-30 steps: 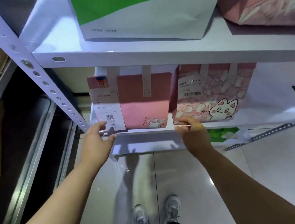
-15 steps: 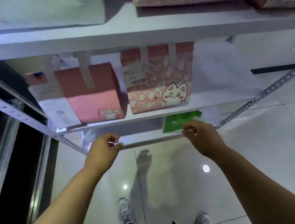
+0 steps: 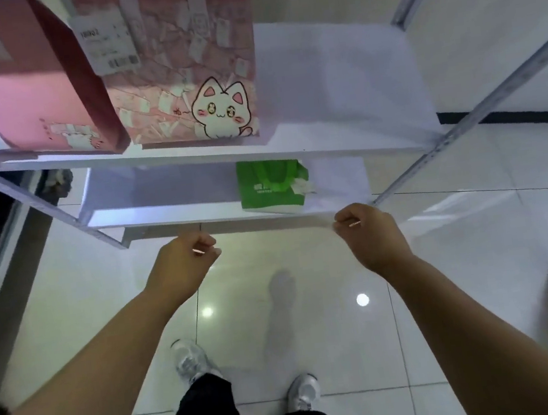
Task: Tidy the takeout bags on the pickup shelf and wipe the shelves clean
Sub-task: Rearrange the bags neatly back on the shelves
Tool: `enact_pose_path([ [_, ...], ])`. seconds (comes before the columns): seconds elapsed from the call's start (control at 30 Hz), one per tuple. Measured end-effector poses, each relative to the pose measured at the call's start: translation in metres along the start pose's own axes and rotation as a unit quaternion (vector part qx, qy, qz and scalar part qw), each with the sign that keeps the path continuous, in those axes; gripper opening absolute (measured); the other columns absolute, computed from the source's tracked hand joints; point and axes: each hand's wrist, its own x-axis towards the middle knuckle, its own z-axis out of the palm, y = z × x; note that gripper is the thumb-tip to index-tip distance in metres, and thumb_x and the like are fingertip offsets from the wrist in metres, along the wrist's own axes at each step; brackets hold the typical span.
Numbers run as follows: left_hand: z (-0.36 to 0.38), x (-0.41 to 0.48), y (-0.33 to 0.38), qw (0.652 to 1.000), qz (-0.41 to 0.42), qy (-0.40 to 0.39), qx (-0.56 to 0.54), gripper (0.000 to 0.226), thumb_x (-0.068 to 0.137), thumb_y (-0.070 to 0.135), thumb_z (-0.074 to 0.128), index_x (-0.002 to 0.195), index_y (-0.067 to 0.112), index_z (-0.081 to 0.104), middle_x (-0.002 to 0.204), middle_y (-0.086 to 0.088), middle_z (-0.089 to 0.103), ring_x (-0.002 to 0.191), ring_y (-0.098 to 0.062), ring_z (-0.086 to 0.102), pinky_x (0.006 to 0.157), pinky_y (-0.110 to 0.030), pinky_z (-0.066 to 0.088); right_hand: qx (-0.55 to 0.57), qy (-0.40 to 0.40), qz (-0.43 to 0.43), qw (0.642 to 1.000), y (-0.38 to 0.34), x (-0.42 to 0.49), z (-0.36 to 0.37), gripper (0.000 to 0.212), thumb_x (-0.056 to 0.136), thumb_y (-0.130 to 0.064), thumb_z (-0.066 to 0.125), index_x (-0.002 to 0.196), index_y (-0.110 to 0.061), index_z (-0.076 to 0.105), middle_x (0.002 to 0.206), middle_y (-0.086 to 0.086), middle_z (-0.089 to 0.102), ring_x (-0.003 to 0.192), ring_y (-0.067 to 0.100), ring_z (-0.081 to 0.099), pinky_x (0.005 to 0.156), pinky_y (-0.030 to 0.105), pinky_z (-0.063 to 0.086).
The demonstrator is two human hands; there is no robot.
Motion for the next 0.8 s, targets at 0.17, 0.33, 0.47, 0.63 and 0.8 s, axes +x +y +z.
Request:
enact_pose_path([
  [0.17, 0.04, 0.024, -0.011, 1.0, -0.011, -0.012, 0.009, 0.004, 0.084, 0.026, 0.066, 0.087, 0.026, 0.064, 0.089, 0.012, 0.064, 0.078, -0.001, 0.06, 0.056, -0.02, 0.04, -0.006, -0.004, 0.03, 1.0, 0.049, 0.026, 0.024, 0.013, 0.086, -0.03, 0.061, 0.094, -0.021, 0.065, 0.095, -0.003, 0.067, 0.084, 0.013, 0.058, 0.072, 0.025, 0.041],
  [0.33, 0.081, 0.076, -0.043, 0.999, -0.003, -0.027, 0.026, 0.005, 0.084, 0.024, 0.066, 0.087, 0.025, 0.063, 0.088, 0.012, 0.065, 0.075, 0.0, 0.059, 0.054, -0.017, 0.039, 0.01, -0.009, 0.048, 0.999, 0.092, 0.065, 0.076, 0.013, 0.086, -0.029, 0.061, 0.096, -0.021, 0.064, 0.098, -0.004, 0.066, 0.089, 0.014, 0.061, 0.075, 0.026, 0.045],
  [0.47, 0.113, 0.125, -0.077, 0.999, 0.017, -0.021, 0.026, 0.005, 0.084, 0.024, 0.066, 0.085, 0.025, 0.062, 0.085, 0.013, 0.064, 0.076, -0.001, 0.059, 0.057, -0.018, 0.04, 0.009, -0.006, 0.046, 0.999, 0.124, 0.104, 0.13, 0.013, 0.086, -0.028, 0.061, 0.097, -0.022, 0.064, 0.095, -0.007, 0.066, 0.09, 0.015, 0.061, 0.079, 0.028, 0.047],
  [0.63, 0.156, 0.188, -0.112, 0.999, 0.049, 0.005, 0.022, 0.008, 0.083, 0.023, 0.067, 0.09, 0.021, 0.062, 0.082, 0.013, 0.062, 0.072, 0.005, 0.055, 0.053, -0.005, 0.038, 0.024, 0.024, 0.038, 0.999, 0.161, 0.156, 0.191, 0.016, 0.085, -0.026, 0.061, 0.099, -0.019, 0.064, 0.096, -0.003, 0.067, 0.084, 0.015, 0.059, 0.073, 0.026, 0.045],
  [0.8, 0.201, 0.24, -0.141, 0.997, 0.069, 0.037, -0.011, 0.037, 0.084, 0.021, 0.067, 0.118, 0.017, 0.055, 0.112, 0.0, 0.059, 0.089, -0.015, 0.058, 0.063, -0.024, 0.041, 0.055, 0.053, 0.037, 0.996, 0.192, 0.199, 0.238, 0.031, 0.086, -0.028, 0.06, 0.116, -0.021, 0.058, 0.11, -0.004, 0.064, 0.087, 0.012, 0.056, 0.071, 0.025, 0.041],
])
